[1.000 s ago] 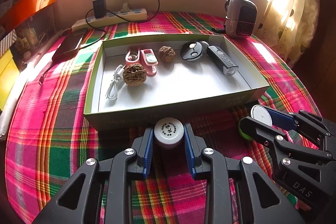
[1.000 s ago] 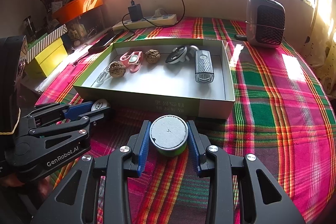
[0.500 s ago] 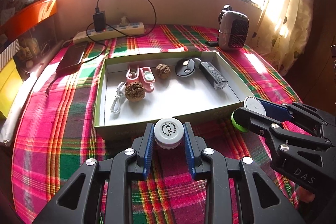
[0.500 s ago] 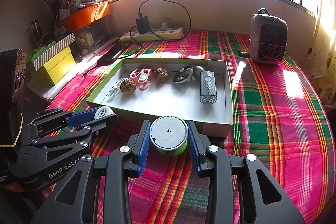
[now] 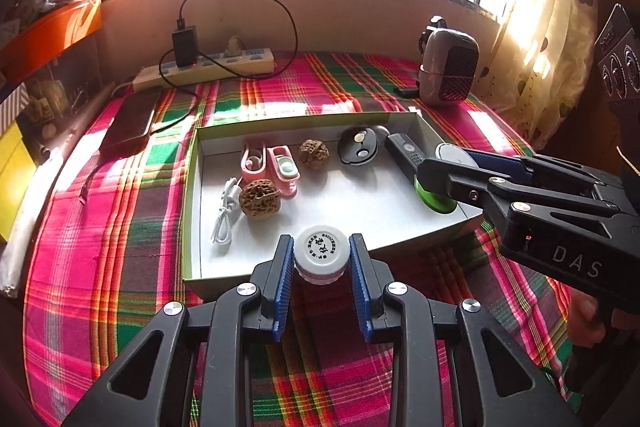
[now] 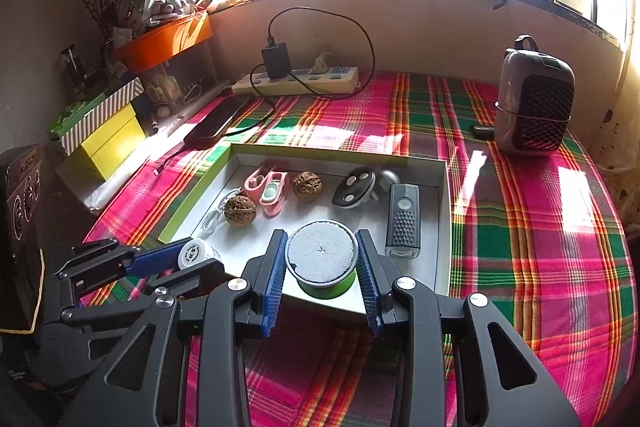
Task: Organize objects
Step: 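Carry disc in right gripper while left carries white puck into the tray, then open right gripper releasing disc while left gripper releases puck in tray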
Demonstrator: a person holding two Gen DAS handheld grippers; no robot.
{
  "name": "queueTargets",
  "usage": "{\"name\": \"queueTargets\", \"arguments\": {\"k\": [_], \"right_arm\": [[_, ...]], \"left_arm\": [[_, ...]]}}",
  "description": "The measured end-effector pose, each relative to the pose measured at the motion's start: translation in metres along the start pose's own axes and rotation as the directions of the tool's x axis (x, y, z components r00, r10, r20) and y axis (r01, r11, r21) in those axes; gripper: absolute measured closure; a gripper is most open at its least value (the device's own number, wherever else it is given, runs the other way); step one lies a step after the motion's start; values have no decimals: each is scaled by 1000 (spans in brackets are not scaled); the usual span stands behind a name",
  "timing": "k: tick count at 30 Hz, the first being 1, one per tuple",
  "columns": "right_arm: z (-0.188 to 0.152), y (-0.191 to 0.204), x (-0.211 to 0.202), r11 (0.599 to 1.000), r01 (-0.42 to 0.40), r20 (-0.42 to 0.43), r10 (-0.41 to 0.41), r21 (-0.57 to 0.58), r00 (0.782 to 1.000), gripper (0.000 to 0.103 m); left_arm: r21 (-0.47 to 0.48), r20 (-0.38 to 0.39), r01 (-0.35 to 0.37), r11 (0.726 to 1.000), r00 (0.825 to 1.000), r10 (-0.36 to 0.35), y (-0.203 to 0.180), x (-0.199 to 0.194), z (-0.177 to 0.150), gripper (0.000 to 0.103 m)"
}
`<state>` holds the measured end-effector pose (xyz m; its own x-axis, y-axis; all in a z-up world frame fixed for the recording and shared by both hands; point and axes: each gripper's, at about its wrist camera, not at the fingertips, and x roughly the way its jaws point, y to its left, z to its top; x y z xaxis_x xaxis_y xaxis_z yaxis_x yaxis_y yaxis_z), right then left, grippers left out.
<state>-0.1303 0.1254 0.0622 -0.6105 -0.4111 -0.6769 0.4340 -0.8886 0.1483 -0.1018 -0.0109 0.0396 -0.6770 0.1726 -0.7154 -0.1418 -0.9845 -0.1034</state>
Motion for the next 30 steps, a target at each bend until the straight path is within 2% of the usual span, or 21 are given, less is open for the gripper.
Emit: {"name": "queueTargets", "arguments": {"k": [11,30], "right_arm": [[22,-10,42,998,-62,-59,63,8,996,67],[31,-8,83,996,-91,-130,91,2,987,67]], "left_arm": [[0,-25,-1,1000,1000,1,4,21,8,78],[-23,-67,-9,1000,998,7,15,48,14,78]]}}
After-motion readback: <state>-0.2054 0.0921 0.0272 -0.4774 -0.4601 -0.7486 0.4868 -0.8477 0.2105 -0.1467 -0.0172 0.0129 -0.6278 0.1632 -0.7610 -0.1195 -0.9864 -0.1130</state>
